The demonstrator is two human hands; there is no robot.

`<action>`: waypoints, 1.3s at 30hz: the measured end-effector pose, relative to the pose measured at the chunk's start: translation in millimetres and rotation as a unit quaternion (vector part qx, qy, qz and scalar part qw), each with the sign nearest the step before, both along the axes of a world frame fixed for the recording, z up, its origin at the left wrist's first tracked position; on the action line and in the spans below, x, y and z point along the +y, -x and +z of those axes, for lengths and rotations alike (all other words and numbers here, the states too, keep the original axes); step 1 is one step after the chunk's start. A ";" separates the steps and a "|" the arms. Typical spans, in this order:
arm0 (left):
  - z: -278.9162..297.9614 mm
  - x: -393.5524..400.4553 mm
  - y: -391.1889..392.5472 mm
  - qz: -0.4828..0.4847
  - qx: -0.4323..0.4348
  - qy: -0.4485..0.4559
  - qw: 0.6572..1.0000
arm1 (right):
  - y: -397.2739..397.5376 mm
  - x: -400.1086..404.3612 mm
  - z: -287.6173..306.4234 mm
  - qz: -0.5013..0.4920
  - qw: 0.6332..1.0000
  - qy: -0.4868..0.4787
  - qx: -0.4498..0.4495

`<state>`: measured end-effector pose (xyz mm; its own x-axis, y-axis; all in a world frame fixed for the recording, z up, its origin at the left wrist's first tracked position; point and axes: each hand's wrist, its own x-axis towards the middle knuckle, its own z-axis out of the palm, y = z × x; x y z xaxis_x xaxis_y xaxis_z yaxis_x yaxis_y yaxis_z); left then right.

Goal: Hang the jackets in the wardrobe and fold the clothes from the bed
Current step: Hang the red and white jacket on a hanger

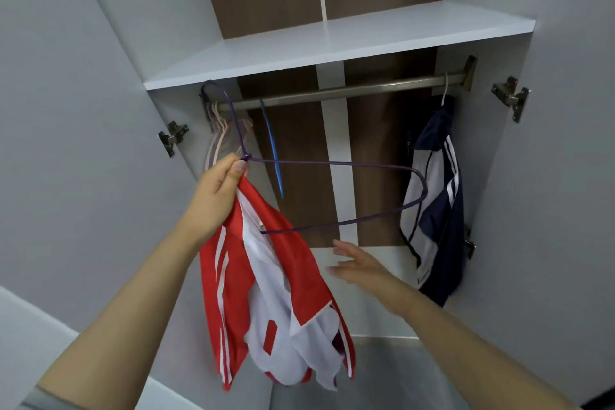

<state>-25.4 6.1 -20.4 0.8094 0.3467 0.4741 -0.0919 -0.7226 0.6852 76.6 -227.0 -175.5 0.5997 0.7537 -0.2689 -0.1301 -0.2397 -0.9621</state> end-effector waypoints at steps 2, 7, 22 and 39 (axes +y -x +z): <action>4.5 -2.1 6.7 -0.004 -0.012 0.014 1.000 | 27.5 37.1 -6.0 0.051 0.998 0.020 -0.030; 13.4 9.3 34.9 0.023 -0.016 0.044 0.999 | 60.2 87.5 -17.0 -0.007 0.978 0.024 -0.208; -24.7 62.5 97.3 -0.027 0.110 -0.206 0.972 | -66.2 31.4 123.7 -0.004 0.972 -0.010 -0.235; -23.2 -12.5 26.6 0.082 0.067 -0.356 0.929 | -44.6 -7.2 131.0 -0.139 0.923 0.092 -0.346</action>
<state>-52.0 -6.3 -43.6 0.8416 0.1086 0.5291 0.1117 -0.9934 0.0263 121.3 -234.2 -44.5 0.8393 0.5245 0.1433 0.4195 -0.4570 -0.7843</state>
